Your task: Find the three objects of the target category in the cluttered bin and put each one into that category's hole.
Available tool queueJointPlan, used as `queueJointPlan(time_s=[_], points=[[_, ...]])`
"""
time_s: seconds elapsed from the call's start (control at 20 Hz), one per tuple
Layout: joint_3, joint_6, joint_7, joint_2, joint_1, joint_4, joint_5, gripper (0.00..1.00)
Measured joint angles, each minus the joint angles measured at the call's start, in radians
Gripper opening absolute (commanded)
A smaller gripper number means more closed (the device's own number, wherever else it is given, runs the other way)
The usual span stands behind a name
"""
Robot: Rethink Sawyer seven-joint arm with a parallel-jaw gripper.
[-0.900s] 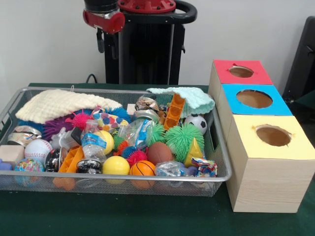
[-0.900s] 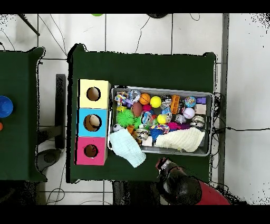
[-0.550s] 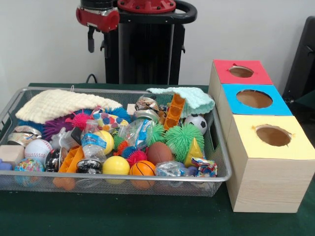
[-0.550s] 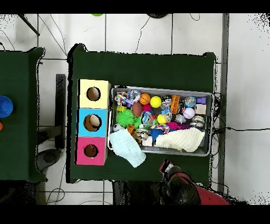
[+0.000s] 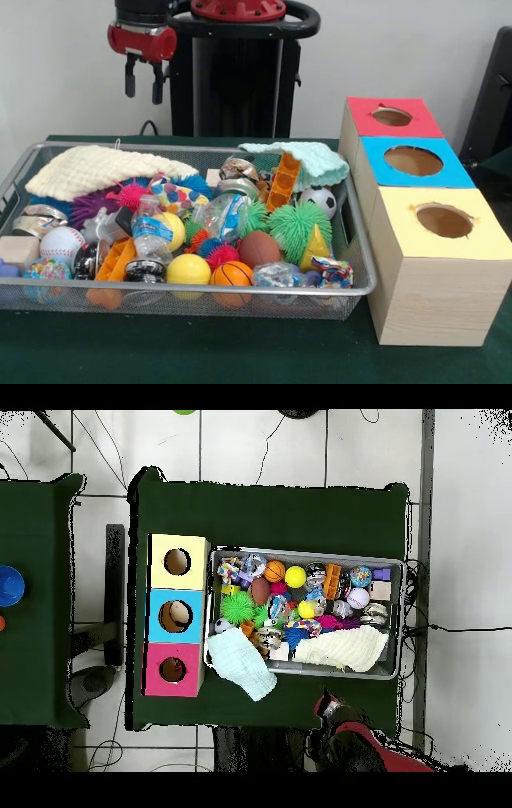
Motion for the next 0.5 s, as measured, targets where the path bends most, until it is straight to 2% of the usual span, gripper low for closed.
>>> queueJointPlan(time_s=[0.5], points=[[0.004, 0.000, 0.000, 0.153, -0.035, -0.087, -0.069, 1.00]])
